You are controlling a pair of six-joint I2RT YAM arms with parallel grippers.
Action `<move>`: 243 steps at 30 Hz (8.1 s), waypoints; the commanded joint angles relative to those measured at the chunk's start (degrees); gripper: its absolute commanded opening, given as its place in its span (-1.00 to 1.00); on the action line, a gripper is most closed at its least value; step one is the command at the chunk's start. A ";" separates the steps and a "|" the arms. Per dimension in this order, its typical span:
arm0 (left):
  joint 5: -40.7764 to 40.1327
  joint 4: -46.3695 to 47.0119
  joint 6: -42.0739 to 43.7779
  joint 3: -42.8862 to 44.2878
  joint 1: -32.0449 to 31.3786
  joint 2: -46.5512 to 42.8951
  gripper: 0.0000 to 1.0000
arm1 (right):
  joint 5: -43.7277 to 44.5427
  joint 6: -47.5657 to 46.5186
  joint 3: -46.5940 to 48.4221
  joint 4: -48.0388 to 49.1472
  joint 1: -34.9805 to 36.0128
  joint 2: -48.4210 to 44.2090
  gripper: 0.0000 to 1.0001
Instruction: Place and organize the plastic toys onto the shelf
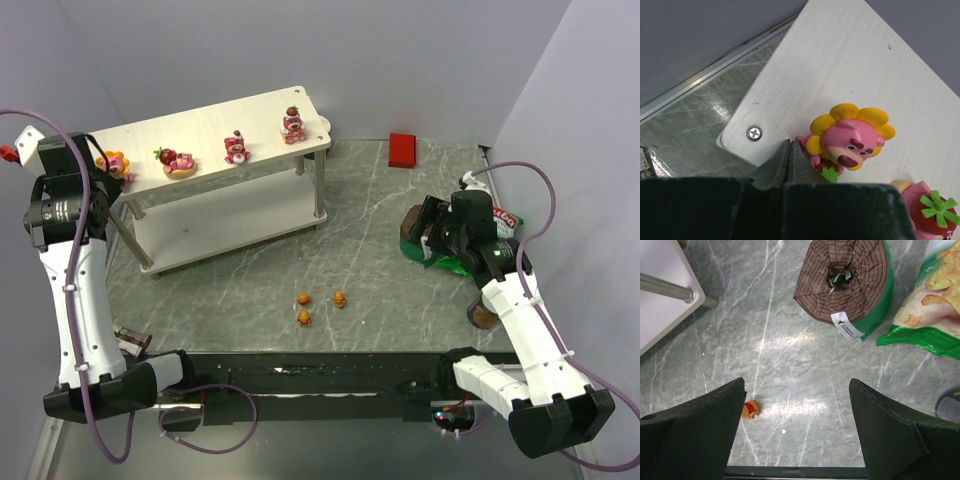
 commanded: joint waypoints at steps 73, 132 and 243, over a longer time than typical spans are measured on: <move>31.30 35.54 14.10 -28.68 -30.35 -23.99 0.93 | 25.15 26.96 -8.81 17.30 50.96 37.40 0.41; 27.60 33.08 15.85 -27.10 -32.64 -21.71 0.93 | 24.62 22.14 -9.25 19.84 48.07 43.83 -0.33; 21.27 28.51 23.85 -24.82 -34.22 -25.31 0.93 | 12.16 -8.09 25.93 27.22 37.08 51.49 0.82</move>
